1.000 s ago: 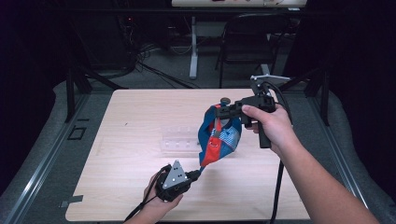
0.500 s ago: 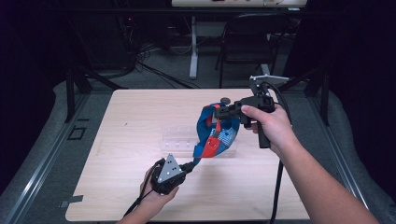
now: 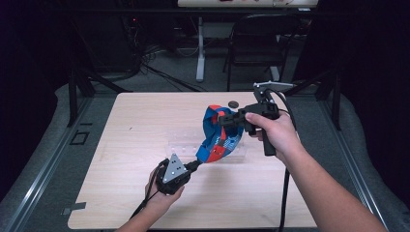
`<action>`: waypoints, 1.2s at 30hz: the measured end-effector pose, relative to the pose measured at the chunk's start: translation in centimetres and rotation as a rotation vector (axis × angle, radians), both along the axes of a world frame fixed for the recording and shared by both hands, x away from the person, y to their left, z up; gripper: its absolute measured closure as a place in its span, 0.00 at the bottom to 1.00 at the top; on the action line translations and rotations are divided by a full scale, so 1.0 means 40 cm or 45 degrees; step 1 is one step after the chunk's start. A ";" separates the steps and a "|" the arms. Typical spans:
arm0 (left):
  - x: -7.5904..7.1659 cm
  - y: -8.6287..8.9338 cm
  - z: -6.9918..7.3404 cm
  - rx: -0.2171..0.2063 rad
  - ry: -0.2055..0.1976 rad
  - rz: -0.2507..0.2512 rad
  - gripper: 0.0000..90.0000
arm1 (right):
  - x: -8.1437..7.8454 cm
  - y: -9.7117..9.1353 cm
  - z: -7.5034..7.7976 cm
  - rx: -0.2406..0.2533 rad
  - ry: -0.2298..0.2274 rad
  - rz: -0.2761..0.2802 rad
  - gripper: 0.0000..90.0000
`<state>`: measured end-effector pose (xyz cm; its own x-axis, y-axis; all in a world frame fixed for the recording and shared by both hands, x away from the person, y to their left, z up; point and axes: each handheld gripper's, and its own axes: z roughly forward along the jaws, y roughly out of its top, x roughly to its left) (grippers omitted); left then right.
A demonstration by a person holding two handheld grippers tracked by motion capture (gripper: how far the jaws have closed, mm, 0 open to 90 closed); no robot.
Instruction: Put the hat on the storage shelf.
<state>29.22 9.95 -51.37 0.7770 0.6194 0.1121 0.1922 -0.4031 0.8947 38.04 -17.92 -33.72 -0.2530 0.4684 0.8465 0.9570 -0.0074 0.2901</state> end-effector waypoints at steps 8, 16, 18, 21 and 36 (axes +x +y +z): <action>0.014 0.000 0.002 0.002 -0.022 0.040 0.98 | 0.008 0.008 -0.012 0.000 0.004 0.008 0.87; 0.033 -0.010 -0.010 0.006 -0.008 0.076 0.98 | 0.027 0.005 -0.041 -0.005 0.033 -0.003 0.87; 0.038 -0.011 -0.013 0.013 -0.012 0.079 0.98 | 0.030 0.005 -0.046 -0.001 0.029 -0.012 0.87; 0.043 -0.012 -0.018 0.010 -0.006 0.088 0.98 | 0.033 0.006 -0.052 -0.009 0.033 -0.008 0.87; 0.080 -0.011 -0.045 -0.004 0.033 0.116 0.98 | 0.054 0.005 -0.086 -0.002 0.055 -0.029 0.87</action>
<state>32.42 9.50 -53.16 0.7200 0.6880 0.0908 0.2511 -0.3803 0.8902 40.22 -17.71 -37.16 -0.2056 0.4752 0.8555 0.9682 -0.0287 0.2486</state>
